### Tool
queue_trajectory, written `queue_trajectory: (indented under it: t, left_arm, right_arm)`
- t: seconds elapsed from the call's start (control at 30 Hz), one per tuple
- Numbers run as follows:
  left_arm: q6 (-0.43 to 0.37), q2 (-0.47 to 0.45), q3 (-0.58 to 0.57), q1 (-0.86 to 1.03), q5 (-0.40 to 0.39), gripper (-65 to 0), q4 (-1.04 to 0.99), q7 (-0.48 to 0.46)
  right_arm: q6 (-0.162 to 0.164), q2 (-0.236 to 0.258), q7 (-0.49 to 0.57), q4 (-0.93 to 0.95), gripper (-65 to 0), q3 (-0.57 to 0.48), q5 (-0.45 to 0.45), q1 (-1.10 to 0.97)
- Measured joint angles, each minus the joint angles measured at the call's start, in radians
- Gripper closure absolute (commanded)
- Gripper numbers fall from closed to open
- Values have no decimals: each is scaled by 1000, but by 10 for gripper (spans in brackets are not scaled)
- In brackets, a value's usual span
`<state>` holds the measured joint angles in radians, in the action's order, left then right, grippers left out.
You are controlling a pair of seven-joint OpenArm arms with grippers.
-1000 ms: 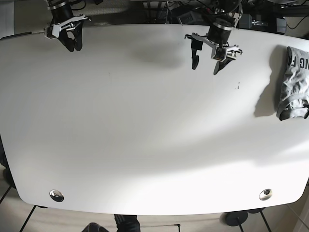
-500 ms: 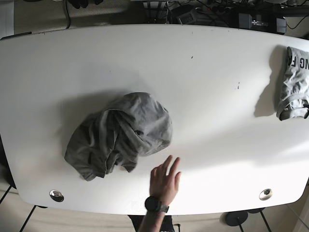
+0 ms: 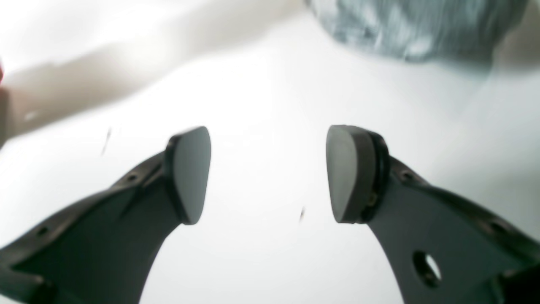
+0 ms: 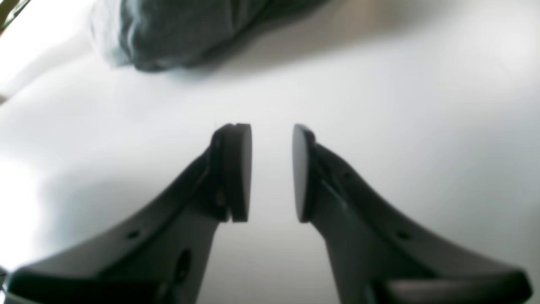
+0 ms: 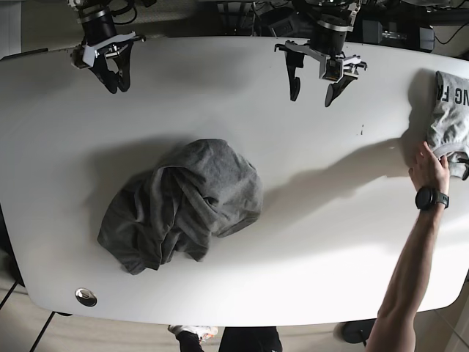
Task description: Fold the T-shirt properly
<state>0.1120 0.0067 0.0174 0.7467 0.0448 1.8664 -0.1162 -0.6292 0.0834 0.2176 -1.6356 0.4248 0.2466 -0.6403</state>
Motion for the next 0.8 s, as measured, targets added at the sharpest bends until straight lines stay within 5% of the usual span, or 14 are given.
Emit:
queue_trajectory:
  t: [0.23,0.37,0.53,0.8]
  left_arm:
    - [0,-1,-2,-58,0,-397,-26,13]
    - [0,-2,2,-113,0,-397,-72,18]
    - [0,4,0,-164,0,-393,-100,16]
    - [0,4,-1,-239,0,-392,-149,18]
  right_arm:
    - [1,45,-318,0,-176,7,-5,242]
    - [-2,67,-488,0,-350,3,-6,403]
    - [-2,76,-657,77,-363,0,-99,645]
    - [-3,93,-682,570,-365,-2,-165,1016]
